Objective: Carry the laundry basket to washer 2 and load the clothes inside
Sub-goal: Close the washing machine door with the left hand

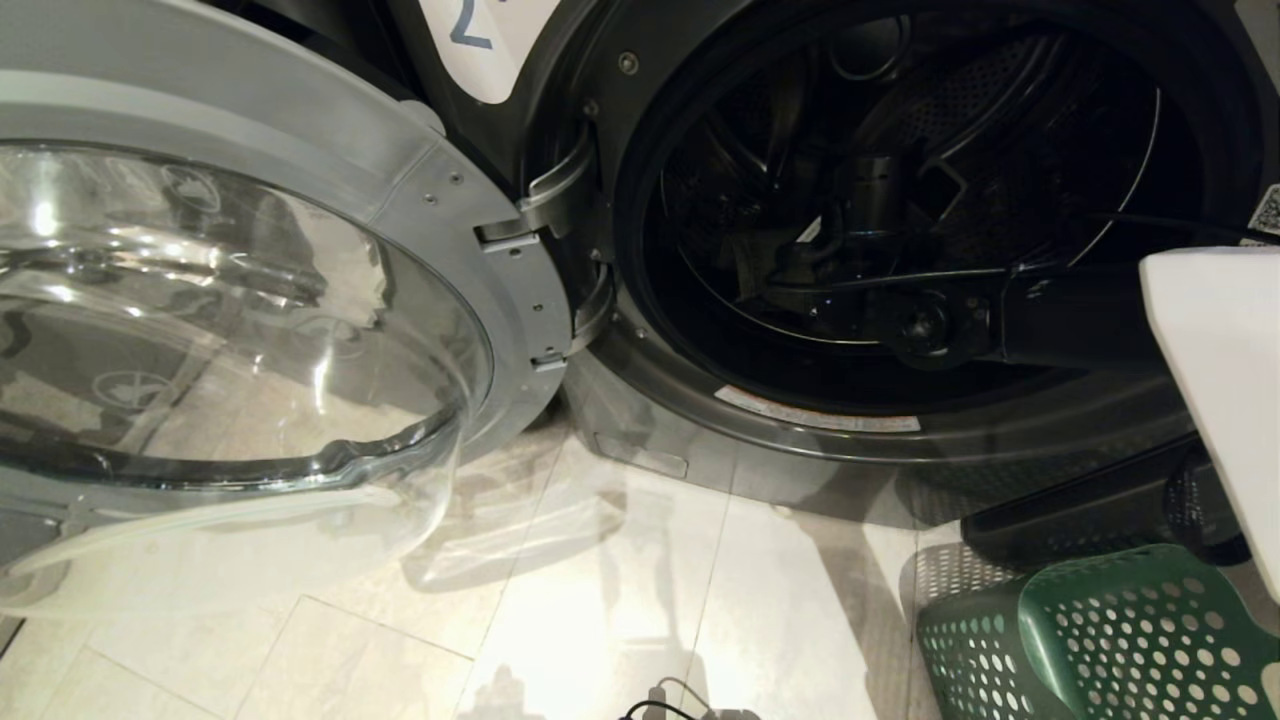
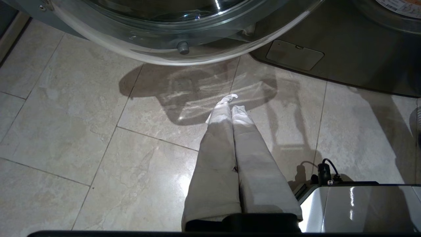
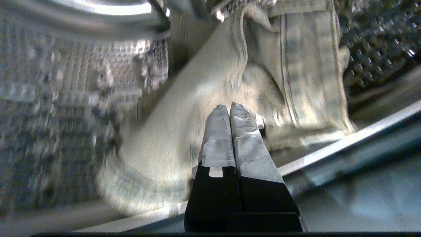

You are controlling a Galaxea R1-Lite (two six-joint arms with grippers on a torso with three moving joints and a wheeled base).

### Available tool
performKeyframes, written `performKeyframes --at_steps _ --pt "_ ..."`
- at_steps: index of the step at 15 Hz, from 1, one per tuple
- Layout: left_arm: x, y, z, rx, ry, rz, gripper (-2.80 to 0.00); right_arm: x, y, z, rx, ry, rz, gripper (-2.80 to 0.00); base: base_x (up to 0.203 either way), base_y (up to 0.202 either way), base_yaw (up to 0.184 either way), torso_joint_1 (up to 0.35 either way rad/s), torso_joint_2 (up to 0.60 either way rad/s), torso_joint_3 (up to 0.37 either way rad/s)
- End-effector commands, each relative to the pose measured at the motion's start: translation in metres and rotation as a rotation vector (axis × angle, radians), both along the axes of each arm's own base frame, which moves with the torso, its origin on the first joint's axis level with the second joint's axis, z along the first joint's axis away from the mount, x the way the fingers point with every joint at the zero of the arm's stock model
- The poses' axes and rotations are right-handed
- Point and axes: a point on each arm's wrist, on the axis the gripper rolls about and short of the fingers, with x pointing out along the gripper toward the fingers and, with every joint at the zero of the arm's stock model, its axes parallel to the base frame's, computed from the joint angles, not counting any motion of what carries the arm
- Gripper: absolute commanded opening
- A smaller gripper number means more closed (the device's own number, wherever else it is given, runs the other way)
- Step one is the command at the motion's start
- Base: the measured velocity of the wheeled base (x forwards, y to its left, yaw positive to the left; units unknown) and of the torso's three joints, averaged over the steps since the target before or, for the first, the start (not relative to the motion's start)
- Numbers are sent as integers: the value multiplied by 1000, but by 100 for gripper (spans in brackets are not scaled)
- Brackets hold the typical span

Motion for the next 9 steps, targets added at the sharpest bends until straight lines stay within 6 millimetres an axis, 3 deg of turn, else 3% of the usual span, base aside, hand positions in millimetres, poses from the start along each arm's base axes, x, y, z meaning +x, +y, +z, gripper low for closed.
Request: performKeyframes --at_steps 1,5,9 --pt "0 0 0 0 0 0 -280 -20 -7 15 6 4 11 -280 0 0 0 0 0 0" --pt "0 0 0 0 1 0 -280 -71 -23 11 -20 226 194 -280 0 0 0 0 0 0" --pt "0 0 1 0 -1 0 -280 -150 -19 12 -99 424 367 -280 0 0 0 0 0 0"
